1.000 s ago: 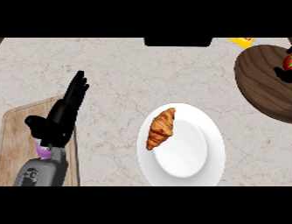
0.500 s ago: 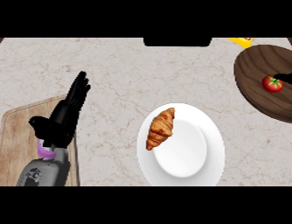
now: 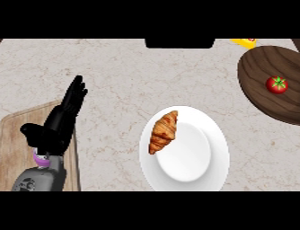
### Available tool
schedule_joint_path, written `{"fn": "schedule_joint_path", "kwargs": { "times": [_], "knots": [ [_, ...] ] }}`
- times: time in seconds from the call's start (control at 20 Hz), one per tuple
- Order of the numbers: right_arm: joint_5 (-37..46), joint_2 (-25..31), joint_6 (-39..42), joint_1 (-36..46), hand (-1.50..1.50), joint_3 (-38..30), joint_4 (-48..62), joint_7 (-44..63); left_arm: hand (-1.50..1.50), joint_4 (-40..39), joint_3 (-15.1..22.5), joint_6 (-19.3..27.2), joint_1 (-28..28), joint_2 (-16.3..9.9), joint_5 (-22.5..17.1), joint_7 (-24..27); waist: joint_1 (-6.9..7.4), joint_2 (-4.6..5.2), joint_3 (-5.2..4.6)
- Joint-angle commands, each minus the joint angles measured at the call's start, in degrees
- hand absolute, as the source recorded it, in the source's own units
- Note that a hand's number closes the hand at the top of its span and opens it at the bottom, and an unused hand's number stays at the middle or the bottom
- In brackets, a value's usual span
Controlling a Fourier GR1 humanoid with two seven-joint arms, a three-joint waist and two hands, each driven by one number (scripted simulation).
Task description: Pick the tomato from the plate and place it in the bowl
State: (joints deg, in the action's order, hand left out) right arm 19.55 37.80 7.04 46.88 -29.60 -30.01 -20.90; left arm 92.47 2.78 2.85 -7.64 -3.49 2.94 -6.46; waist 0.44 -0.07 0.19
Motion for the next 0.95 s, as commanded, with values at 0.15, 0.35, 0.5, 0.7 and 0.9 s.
{"fn": "schedule_joint_path", "kwargs": {
  "times": [0.15,0.35,0.5,0.7,0.9],
  "knots": [
    [-8.7,2.5,9.3,-5.0,-1.5,-5.2,-0.7,0.2,0.0,-1.0,0.4,1.6,-0.1,1.2,1.3,-1.2,-0.58,0.0,-0.16],
    [-11.4,4.8,14.8,-7.6,-1.5,-5.6,-1.3,-0.1,0.0,-5.1,-1.7,-0.7,-1.7,-0.1,-0.4,1.3,-0.6,0.12,-0.18],
    [-14.0,6.0,20.5,-11.5,-1.5,-6.4,-2.3,-1.7,0.0,-4.0,-1.6,-0.9,0.6,0.1,-0.6,2.6,-0.77,-0.02,-0.2],
    [-13.3,8.5,22.0,-13.5,-1.5,-5.2,0.6,-6.2,0.0,-1.5,1.6,2.2,1.0,2.8,2.5,0.7,-0.26,0.13,-0.16],
    [-14.8,8.9,23.8,-14.2,-1.5,-4.5,-0.1,-6.6,0.0,-2.9,-0.6,0.8,0.7,1.1,1.4,2.2,-0.27,0.08,-0.18]
  ]
}}
